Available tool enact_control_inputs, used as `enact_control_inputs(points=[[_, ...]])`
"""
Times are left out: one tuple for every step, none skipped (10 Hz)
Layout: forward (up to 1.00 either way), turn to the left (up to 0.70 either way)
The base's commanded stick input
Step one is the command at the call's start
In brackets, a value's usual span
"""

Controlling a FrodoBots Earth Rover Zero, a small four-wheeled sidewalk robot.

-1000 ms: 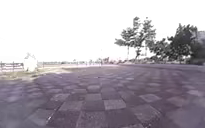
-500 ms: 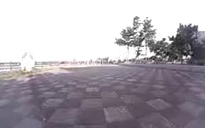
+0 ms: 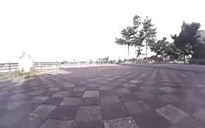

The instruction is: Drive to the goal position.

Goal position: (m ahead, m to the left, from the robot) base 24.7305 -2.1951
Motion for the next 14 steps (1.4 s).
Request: enact_control_inputs(points=[[0.70, 0.01], [0.70, 0.01], [0.70, 0.01], [0.70, 0.01], [0.70, 0.01], [0.70, 0.01], [0.70, 0.01], [0.70, 0.01], [0.70, 0.01], [0.70, 0.01], [0.70, 0.01], [0.70, 0.01], [0.70, 0.01], [0.70, 0.01]])
